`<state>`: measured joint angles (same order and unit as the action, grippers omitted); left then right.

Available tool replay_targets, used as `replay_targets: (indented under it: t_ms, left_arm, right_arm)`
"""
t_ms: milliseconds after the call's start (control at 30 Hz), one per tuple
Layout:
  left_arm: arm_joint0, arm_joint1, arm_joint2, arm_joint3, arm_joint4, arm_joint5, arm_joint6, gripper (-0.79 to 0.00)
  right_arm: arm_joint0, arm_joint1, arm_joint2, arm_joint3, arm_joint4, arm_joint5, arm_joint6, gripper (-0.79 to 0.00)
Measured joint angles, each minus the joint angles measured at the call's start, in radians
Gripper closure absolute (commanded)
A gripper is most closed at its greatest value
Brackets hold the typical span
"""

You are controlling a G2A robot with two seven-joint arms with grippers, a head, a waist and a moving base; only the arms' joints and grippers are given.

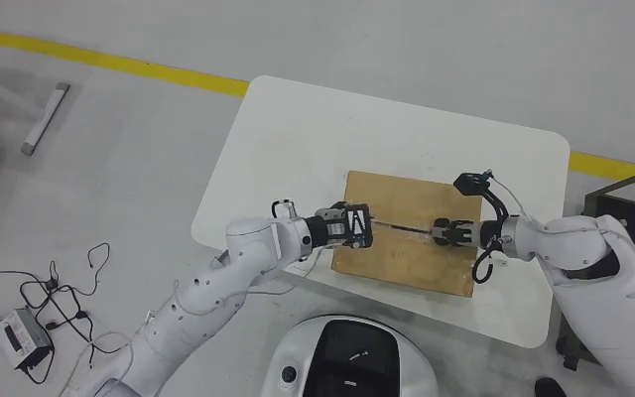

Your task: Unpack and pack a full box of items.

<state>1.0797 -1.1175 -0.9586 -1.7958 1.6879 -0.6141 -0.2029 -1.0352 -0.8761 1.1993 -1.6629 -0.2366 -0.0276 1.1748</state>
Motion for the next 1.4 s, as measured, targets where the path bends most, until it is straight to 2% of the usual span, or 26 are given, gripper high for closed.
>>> replay_targets:
  t_ms: [200, 333, 533, 833, 867, 900, 933, 967, 1000, 1067, 1100, 1367, 1400]
  left_arm:
    - [-0.077, -0.032, 0.093, 0.117, 0.016, 0.042, -0.053, 0.000]
    - [-0.104, -0.046, 0.121, 0.156, 0.016, 0.052, -0.082, 0.000]
    - [-0.117, -0.055, 0.128, 0.175, 0.001, 0.042, -0.116, 0.000]
    - [-0.102, -0.057, 0.113, 0.157, -0.006, 0.023, -0.117, 0.000]
    - [-0.101, -0.057, 0.112, 0.158, -0.007, 0.022, -0.116, 0.000]
    - [-0.101, -0.057, 0.111, 0.159, -0.008, 0.020, -0.116, 0.000]
    - [-0.101, -0.058, 0.110, 0.159, -0.008, 0.019, -0.115, 0.000]
    - [-0.100, -0.058, 0.109, 0.159, -0.008, 0.018, -0.115, 0.000]
    - [-0.100, -0.059, 0.109, 0.159, -0.007, 0.016, -0.115, 0.000]
    - [-0.100, -0.059, 0.107, 0.159, -0.006, 0.014, -0.114, 0.000]
    - [-0.100, -0.060, 0.107, 0.160, -0.005, 0.012, -0.112, 0.000]
    - [-0.096, -0.062, 0.106, 0.153, -0.005, -0.010, -0.111, 0.000]
    - [-0.095, -0.063, 0.105, 0.152, -0.005, -0.011, -0.110, 0.000]
  right_arm:
    - [-0.001, 0.001, 0.001, -0.003, 0.000, 0.000, 0.003, 0.000]
    - [0.000, 0.001, 0.000, -0.001, 0.004, -0.001, 0.003, 0.000]
    - [0.005, 0.001, -0.002, 0.002, 0.005, -0.003, 0.002, 0.000]
    - [0.011, 0.002, 0.007, 0.002, 0.025, -0.009, 0.008, 0.000]
    - [0.010, 0.003, 0.009, 0.001, 0.026, -0.009, 0.010, -0.065]
    - [0.008, 0.004, 0.011, -0.001, 0.027, -0.009, 0.012, -0.191]
    - [0.007, 0.005, 0.012, -0.002, 0.026, -0.009, 0.015, -0.351]
    - [0.005, 0.005, 0.013, -0.002, 0.026, -0.007, 0.019, -0.357]
    - [0.004, 0.006, 0.015, -0.003, 0.028, -0.007, 0.023, -0.443]
    - [0.000, 0.007, 0.018, -0.005, 0.035, -0.007, 0.030, -0.730]
    - [-0.002, 0.008, 0.021, -0.009, 0.040, -0.006, 0.035, -0.785]
    - [-0.031, 0.023, 0.112, -0.039, 0.145, -0.007, 0.078, -0.785]
    - [-0.038, 0.025, 0.137, -0.043, 0.180, -0.011, 0.077, -0.665]
